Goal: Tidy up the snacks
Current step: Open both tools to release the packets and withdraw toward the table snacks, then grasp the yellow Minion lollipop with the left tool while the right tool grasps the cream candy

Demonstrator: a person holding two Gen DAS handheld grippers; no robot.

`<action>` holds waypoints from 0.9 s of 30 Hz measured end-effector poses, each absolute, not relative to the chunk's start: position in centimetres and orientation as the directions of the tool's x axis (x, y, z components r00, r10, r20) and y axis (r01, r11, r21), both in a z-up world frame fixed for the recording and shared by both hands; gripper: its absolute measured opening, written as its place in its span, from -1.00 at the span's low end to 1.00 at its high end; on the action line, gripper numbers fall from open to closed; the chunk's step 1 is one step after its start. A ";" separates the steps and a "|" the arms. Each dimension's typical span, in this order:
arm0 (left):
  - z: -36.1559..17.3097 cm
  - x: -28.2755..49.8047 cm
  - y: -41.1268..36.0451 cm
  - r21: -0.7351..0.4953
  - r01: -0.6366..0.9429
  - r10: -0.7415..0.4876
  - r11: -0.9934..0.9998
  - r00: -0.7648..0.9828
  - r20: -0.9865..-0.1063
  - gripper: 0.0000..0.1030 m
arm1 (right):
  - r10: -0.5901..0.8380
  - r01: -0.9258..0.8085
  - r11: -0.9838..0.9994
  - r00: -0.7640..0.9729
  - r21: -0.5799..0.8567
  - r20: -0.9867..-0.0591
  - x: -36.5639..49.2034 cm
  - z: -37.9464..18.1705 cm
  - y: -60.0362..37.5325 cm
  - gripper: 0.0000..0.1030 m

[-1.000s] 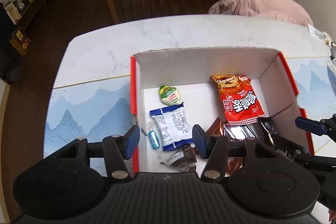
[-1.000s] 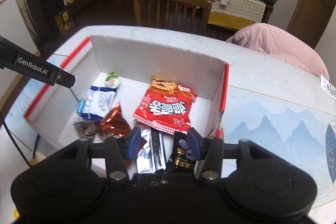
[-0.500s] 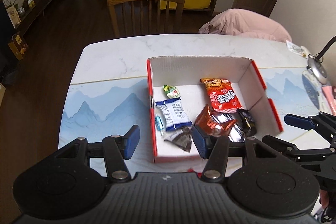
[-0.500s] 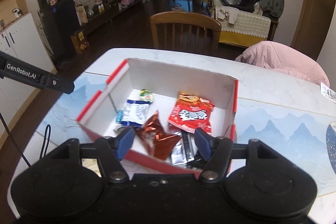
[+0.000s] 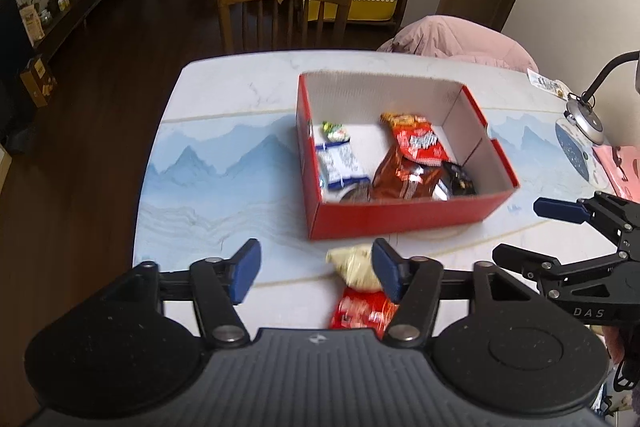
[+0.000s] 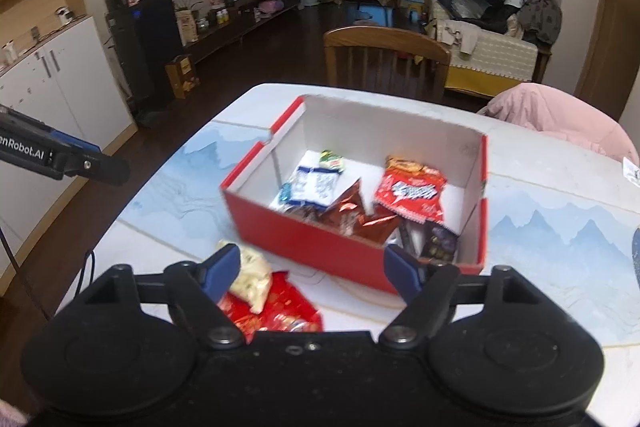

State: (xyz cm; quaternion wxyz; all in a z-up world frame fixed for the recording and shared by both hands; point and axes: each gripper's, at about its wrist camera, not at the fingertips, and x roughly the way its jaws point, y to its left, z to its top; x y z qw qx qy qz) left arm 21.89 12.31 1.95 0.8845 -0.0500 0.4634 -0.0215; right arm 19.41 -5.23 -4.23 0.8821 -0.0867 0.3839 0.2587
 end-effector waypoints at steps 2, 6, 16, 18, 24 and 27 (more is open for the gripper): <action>1.4 20.7 12.7 -0.111 -0.022 -0.079 0.994 0.569 -0.818 0.32 | 0.399 -0.538 0.841 0.558 0.049 -0.728 18.7 -4.6 -4.9 0.69; 0.0 18.9 13.3 -0.132 -0.037 -0.090 0.991 0.547 -0.832 0.34 | 0.404 -0.555 0.830 0.534 0.052 -0.743 17.5 -5.7 -4.1 0.79; -5.2 15.8 14.1 -0.137 -0.059 -0.093 0.989 0.469 -0.878 0.47 | 0.474 -0.601 0.786 0.440 0.141 -0.763 16.1 -8.3 -2.5 1.00; -6.2 15.4 14.0 -0.138 -0.064 -0.094 0.988 0.455 -0.886 0.47 | 0.454 -0.598 0.792 0.440 0.125 -0.775 16.5 -8.9 -1.8 1.00; -8.9 15.4 13.0 -0.134 -0.048 -0.104 0.990 0.398 -0.912 0.47 | 0.429 -0.583 0.804 0.431 0.117 -0.794 18.6 -10.6 -0.2 0.99; -10.2 15.9 12.1 -0.107 -0.005 -0.098 0.994 0.357 -0.929 0.47 | 0.408 -0.569 0.817 0.447 0.100 -0.796 19.6 -11.6 0.6 0.94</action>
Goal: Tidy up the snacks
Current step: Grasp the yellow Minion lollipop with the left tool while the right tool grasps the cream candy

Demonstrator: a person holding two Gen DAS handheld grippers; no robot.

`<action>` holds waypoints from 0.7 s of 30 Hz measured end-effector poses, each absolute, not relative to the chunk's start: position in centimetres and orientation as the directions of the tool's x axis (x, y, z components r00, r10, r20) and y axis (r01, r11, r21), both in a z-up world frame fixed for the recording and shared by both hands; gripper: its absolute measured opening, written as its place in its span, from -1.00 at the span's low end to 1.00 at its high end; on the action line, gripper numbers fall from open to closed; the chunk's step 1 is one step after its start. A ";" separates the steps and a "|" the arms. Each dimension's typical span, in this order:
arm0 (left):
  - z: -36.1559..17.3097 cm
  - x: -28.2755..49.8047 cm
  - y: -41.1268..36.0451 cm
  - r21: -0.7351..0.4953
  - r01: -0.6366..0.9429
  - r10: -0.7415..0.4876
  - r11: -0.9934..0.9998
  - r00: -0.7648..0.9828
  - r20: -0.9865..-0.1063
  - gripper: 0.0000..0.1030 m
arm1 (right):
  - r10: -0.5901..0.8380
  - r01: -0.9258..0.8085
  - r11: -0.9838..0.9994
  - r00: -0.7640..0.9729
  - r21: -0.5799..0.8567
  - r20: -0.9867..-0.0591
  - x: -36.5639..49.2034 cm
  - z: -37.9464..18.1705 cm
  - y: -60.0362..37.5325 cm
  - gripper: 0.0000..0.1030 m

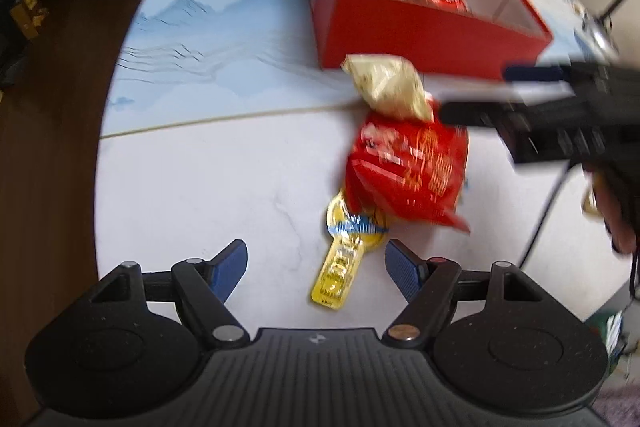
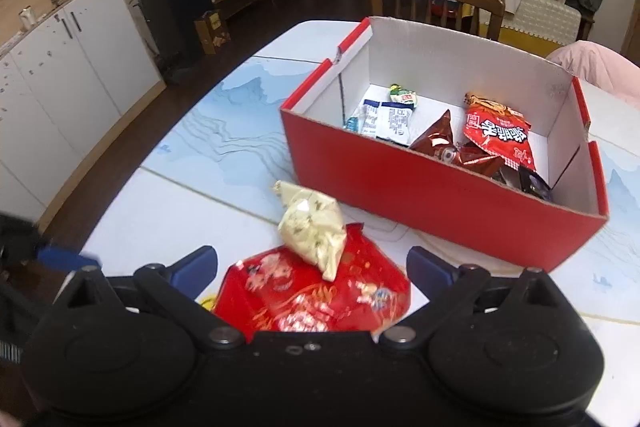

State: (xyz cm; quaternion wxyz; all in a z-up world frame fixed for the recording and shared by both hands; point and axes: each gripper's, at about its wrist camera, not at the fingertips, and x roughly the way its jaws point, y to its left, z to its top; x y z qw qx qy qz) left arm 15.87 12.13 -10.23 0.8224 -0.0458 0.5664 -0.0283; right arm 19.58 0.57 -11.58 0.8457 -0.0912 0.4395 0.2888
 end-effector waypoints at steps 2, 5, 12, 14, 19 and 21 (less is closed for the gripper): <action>-10.9 16.2 11.6 -0.087 0.015 -0.087 0.996 0.345 -0.934 0.47 | 0.392 -0.561 0.823 0.450 0.087 -0.802 20.4 -12.4 1.1 0.88; -11.9 16.6 11.0 -0.062 0.033 -0.070 0.998 0.337 -0.939 0.47 | 0.379 -0.573 0.817 0.442 0.069 -0.813 21.3 -13.4 2.0 0.85; -13.7 17.6 10.6 -0.053 0.043 -0.064 0.998 0.317 -0.946 0.47 | 0.359 -0.615 0.788 0.415 0.033 -0.836 22.5 -15.3 4.3 0.67; -14.2 17.9 10.4 -0.056 0.051 -0.069 0.997 0.307 -0.949 0.47 | 0.358 -0.629 0.777 0.411 0.024 -0.838 22.7 -15.7 4.8 0.61; -15.1 18.2 9.9 -0.059 0.083 -0.081 0.995 0.298 -0.951 0.47 | 0.353 -0.656 0.755 0.400 0.005 -0.846 23.1 -16.3 5.7 0.48; -15.5 18.4 9.8 -0.057 0.090 -0.081 0.994 0.292 -0.953 0.46 | 0.346 -0.662 0.750 0.398 -0.005 -0.850 23.2 -16.4 5.9 0.43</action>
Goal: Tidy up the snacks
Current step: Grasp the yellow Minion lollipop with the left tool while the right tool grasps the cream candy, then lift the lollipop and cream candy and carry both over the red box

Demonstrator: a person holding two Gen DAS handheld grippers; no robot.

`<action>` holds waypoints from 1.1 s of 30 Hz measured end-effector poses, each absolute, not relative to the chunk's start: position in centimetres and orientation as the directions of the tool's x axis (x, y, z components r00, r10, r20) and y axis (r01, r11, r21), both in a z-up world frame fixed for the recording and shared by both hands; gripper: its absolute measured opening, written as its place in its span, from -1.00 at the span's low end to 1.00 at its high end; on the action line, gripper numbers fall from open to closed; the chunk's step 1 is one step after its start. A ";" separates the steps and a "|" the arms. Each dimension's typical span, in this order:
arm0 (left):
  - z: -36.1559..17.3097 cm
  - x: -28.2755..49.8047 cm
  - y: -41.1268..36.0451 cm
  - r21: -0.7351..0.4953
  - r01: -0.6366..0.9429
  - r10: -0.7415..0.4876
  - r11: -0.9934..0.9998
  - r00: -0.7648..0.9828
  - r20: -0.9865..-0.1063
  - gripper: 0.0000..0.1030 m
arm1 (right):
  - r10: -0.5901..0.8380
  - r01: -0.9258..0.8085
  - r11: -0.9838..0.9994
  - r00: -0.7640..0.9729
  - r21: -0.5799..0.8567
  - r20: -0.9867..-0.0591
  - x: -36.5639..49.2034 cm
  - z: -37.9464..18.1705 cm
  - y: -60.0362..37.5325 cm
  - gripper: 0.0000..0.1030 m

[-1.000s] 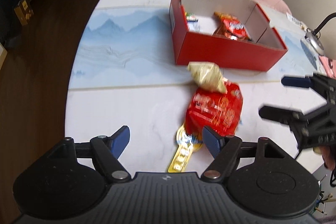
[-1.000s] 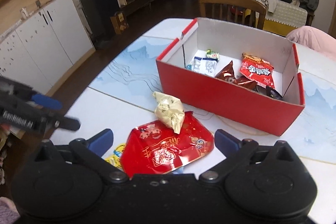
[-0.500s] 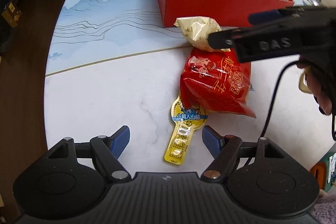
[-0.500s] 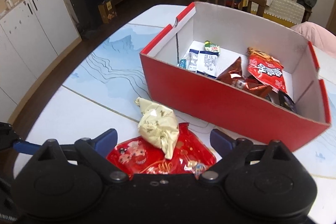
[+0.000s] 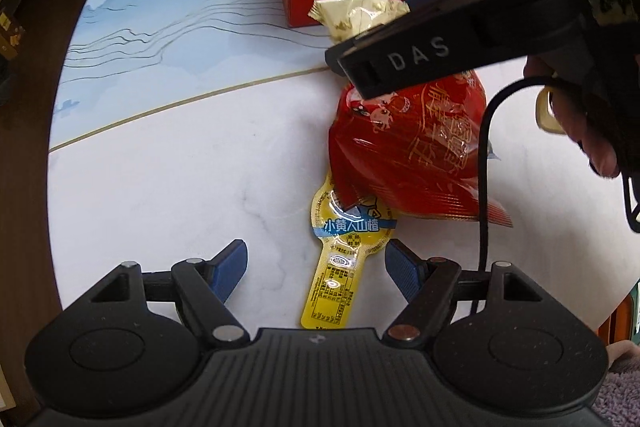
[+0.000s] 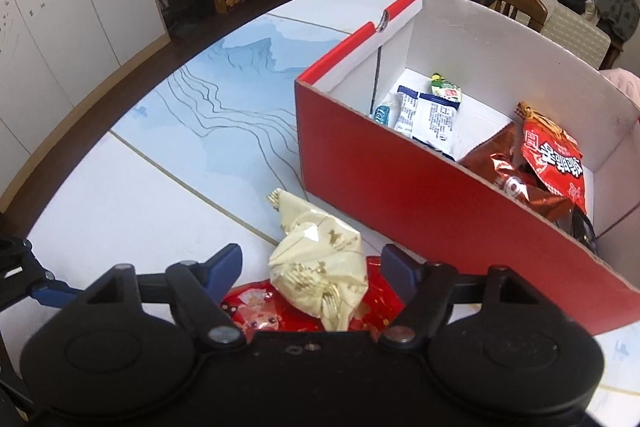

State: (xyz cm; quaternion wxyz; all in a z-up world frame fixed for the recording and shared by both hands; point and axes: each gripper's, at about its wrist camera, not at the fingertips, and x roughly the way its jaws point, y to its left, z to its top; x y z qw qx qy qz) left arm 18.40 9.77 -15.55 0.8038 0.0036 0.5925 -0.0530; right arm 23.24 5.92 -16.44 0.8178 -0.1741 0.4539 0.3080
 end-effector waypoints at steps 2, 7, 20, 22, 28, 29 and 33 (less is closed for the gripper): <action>-15.9 18.6 9.6 -0.059 0.102 -0.087 0.993 0.291 -0.953 0.45 | 0.341 -0.666 0.746 0.400 -0.014 -0.851 23.3 -16.5 6.0 0.39; -16.4 18.7 8.9 -0.066 0.166 -0.114 0.984 0.298 -0.948 0.42 | 0.341 -0.675 0.737 0.395 -0.018 -0.853 23.3 -16.5 6.1 0.22; -16.7 19.1 6.9 -0.023 0.209 -0.092 0.978 0.330 -0.939 0.01 | 0.321 -0.660 0.750 0.418 -0.041 -0.850 23.0 -16.5 5.6 -0.03; -16.5 19.0 6.6 -0.016 0.207 -0.086 0.978 0.335 -0.938 -0.01 | 0.319 -0.657 0.753 0.422 -0.044 -0.849 22.9 -16.5 5.5 -0.05; -16.2 17.8 7.4 -0.032 0.172 -0.091 0.985 0.349 -0.933 -0.02 | 0.330 -0.634 0.773 0.432 -0.023 -0.840 22.3 -15.6 4.9 -0.14; -16.0 17.6 7.6 -0.039 0.163 -0.094 0.986 0.349 -0.932 -0.02 | 0.333 -0.631 0.776 0.431 -0.016 -0.838 22.2 -15.4 4.7 -0.15; -15.4 16.5 9.0 -0.078 0.112 -0.113 0.991 0.351 -0.930 -0.02 | 0.347 -0.617 0.787 0.433 0.007 -0.832 21.3 -14.5 3.8 -0.21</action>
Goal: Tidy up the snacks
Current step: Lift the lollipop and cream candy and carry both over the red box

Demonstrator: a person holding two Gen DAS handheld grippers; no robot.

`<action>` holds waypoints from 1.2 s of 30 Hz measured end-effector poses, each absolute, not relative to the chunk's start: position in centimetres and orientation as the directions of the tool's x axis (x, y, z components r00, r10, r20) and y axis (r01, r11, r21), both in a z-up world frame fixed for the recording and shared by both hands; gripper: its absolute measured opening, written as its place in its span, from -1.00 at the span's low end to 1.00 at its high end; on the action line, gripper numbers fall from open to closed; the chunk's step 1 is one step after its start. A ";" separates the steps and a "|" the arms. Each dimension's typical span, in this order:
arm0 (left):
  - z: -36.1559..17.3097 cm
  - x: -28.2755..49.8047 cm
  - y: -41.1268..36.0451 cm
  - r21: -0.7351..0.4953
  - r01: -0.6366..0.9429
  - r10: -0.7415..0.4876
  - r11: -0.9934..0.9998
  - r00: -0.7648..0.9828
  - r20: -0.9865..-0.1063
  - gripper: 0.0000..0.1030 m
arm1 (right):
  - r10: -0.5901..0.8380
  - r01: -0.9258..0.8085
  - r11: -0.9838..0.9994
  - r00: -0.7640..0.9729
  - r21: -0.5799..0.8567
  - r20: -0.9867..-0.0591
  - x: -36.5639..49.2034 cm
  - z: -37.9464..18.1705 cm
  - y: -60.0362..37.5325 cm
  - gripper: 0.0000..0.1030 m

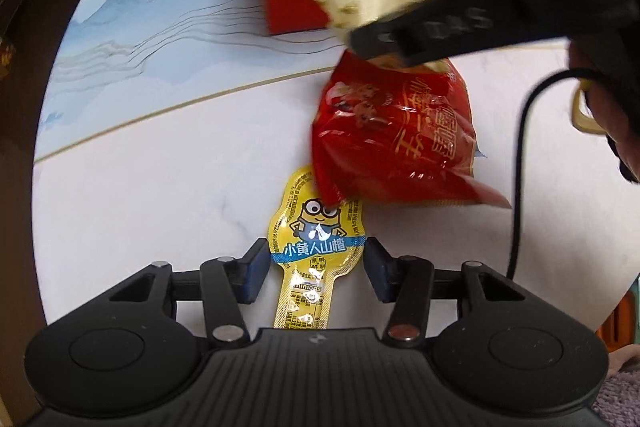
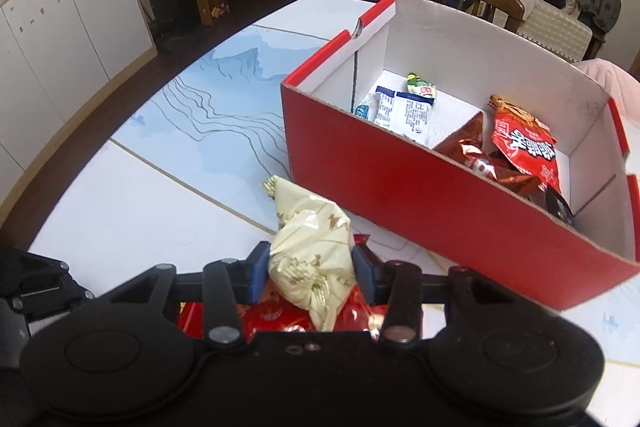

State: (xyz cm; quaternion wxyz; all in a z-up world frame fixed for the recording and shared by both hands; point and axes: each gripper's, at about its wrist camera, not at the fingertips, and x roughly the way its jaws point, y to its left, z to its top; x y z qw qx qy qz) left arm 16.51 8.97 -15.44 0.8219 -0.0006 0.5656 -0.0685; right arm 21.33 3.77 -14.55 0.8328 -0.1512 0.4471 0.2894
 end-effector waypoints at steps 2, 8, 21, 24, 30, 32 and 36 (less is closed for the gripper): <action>-15.1 15.8 9.7 -0.093 0.082 -0.116 0.992 0.351 -0.929 -0.02 | 0.351 -0.607 0.794 0.437 0.017 -0.828 20.8 -14.2 3.3 -0.26; -14.6 14.0 11.4 -0.110 0.010 -0.106 0.994 0.353 -0.930 -0.02 | 0.371 -0.579 0.814 0.442 0.056 -0.817 19.5 -13.4 1.7 -0.38; -12.4 11.8 14.3 -0.159 -0.106 -0.107 0.982 0.383 -0.917 -0.02 | 0.396 -0.542 0.835 0.466 0.099 -0.791 16.1 -11.2 -0.9 -0.45; -11.0 11.8 14.3 -0.141 -0.118 -0.081 0.983 0.409 -0.909 -0.02 | 0.403 -0.537 0.837 0.478 0.103 -0.780 15.6 -10.2 -1.5 -0.45; -7.4 13.0 14.7 -0.136 -0.140 -0.054 0.981 0.475 -0.879 -0.02 | 0.400 -0.521 0.848 0.508 0.098 -0.763 15.5 -8.3 -2.8 -0.45; -6.0 13.7 14.8 -0.138 -0.138 -0.052 0.981 0.497 -0.866 -0.02 | 0.403 -0.513 0.852 0.519 0.102 -0.754 15.7 -7.5 -3.4 -0.45; -3.1 15.4 14.6 -0.121 -0.119 -0.038 0.986 0.542 -0.839 -0.02 | 0.397 -0.498 0.862 0.546 0.096 -0.738 16.6 -6.3 -4.1 -0.45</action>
